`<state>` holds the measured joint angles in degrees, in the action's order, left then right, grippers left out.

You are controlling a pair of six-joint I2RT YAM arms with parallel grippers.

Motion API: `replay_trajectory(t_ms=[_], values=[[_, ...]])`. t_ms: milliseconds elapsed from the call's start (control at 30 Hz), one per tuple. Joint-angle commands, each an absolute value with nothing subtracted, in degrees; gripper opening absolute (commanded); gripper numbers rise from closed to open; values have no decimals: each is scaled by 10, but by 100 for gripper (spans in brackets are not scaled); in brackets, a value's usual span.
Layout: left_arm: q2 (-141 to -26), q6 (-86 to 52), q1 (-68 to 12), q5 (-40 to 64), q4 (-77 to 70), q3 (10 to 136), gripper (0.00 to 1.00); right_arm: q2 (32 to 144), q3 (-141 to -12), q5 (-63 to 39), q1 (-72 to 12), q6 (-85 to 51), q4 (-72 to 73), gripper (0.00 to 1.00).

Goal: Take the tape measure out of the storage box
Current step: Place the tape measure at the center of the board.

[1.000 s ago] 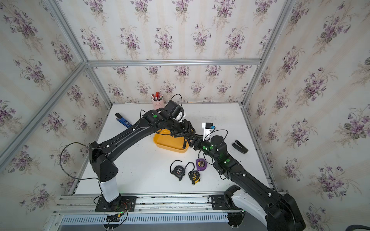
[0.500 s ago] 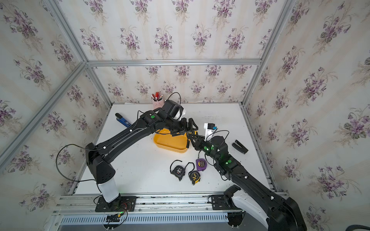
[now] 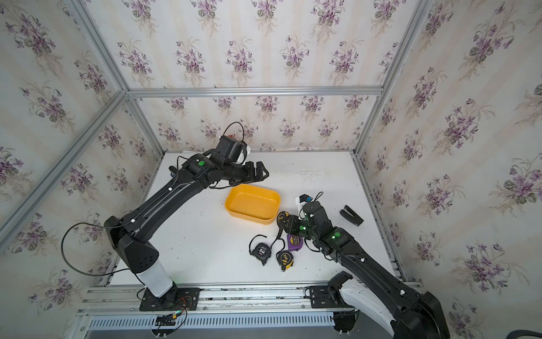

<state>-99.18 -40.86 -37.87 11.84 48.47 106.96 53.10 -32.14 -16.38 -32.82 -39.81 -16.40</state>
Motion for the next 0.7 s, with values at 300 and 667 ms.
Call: replay_trajectory(t_ms=[300,667], values=[[-990,-378,-371,66,508,1074,100,657,-319,-240,-333,-373,-144,18],[-984,-382,-371,63,507,1060,100,752,-335,-254,-348,-370,-78,19]])
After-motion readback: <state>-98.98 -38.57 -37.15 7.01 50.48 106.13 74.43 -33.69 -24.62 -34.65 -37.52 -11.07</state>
